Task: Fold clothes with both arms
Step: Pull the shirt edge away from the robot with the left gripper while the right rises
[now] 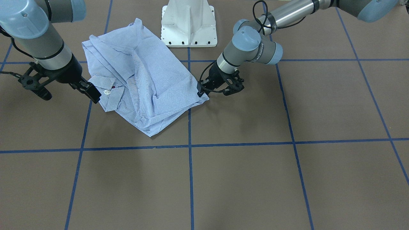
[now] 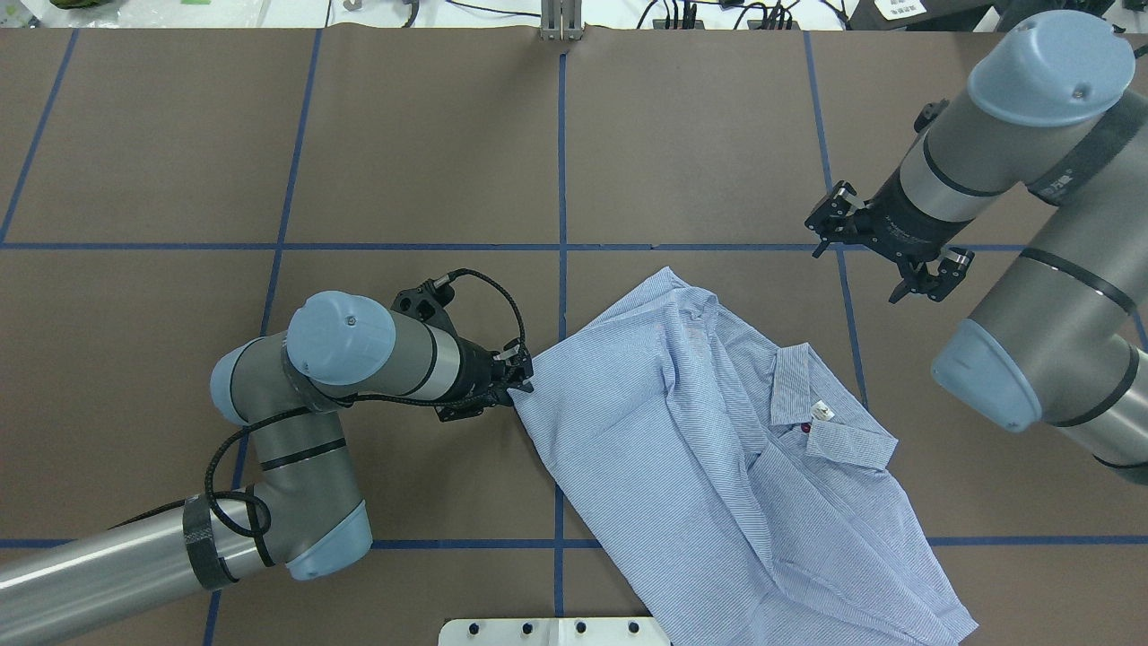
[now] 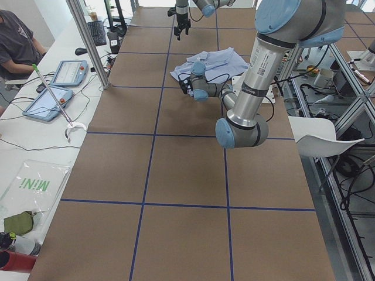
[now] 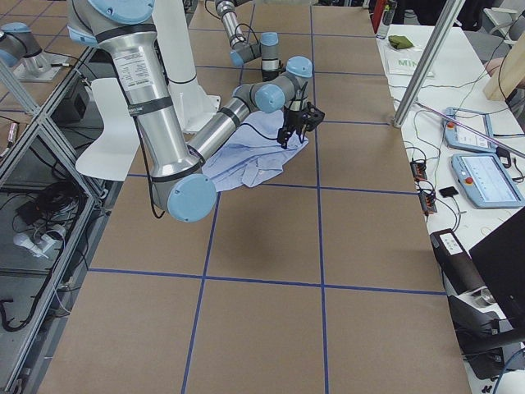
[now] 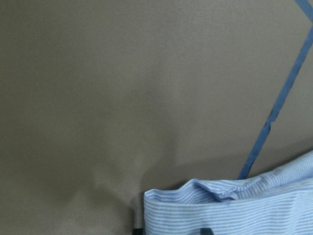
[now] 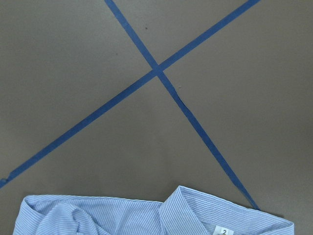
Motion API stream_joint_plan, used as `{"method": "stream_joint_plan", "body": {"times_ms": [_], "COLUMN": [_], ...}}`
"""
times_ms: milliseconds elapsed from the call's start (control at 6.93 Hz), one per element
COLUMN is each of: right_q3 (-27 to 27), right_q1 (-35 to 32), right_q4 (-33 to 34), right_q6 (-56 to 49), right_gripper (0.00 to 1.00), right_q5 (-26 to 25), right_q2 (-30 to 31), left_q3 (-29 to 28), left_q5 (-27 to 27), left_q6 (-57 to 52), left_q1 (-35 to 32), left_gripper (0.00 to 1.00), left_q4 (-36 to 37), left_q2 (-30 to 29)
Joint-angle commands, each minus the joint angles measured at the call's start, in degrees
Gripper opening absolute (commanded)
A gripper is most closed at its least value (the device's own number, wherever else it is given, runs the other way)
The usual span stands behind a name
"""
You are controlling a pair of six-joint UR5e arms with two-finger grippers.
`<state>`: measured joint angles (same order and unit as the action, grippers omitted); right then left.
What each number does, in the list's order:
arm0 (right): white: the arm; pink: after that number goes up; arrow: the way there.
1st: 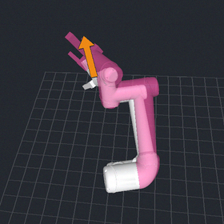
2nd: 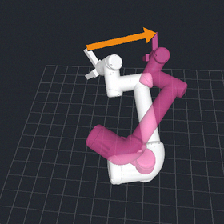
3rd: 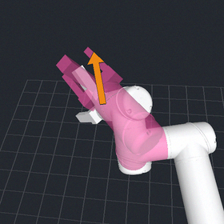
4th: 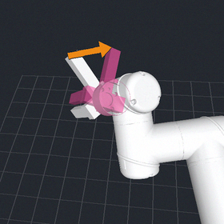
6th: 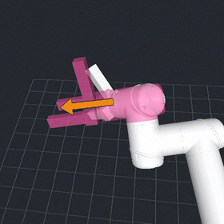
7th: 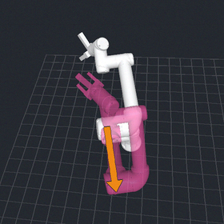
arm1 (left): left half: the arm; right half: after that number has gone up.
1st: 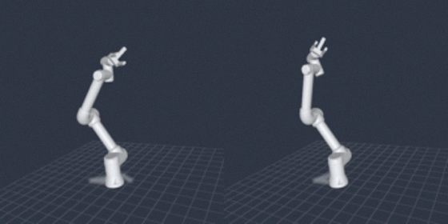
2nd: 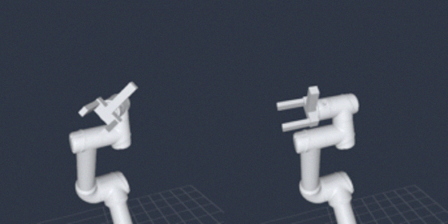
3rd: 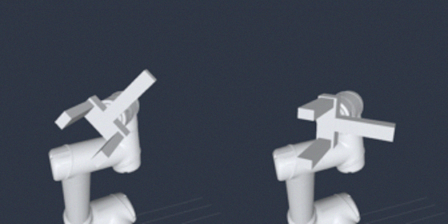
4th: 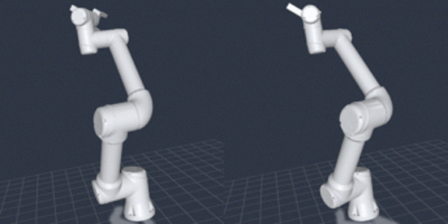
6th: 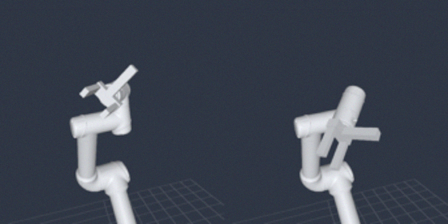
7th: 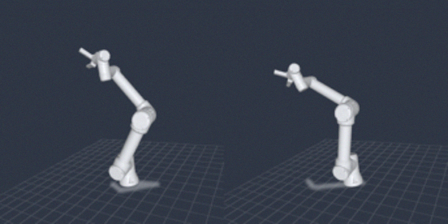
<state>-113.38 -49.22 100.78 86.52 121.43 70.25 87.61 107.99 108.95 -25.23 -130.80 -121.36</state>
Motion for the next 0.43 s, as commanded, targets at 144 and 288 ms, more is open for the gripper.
{"method": "stream_joint_plan", "body": {"times_ms": [144, 288], "right_q3": [0.0, 0.0], "right_q1": [0.0, 0.1], "right_q4": [0.0, 0.0], "right_q6": [0.7, 0.7], "right_gripper": [1.00, 1.00], "right_q5": [0.0, 0.0], "right_q2": [-0.1, 0.0], "left_q3": [0.4, 0.3], "left_q5": [-0.5, -0.8], "left_q6": [-0.9, -6.0], "left_q1": [-0.7, -3.2], "left_gripper": [0.00, 0.00], "left_q4": [0.1, 0.4], "left_q2": [0.2, 0.0]}}
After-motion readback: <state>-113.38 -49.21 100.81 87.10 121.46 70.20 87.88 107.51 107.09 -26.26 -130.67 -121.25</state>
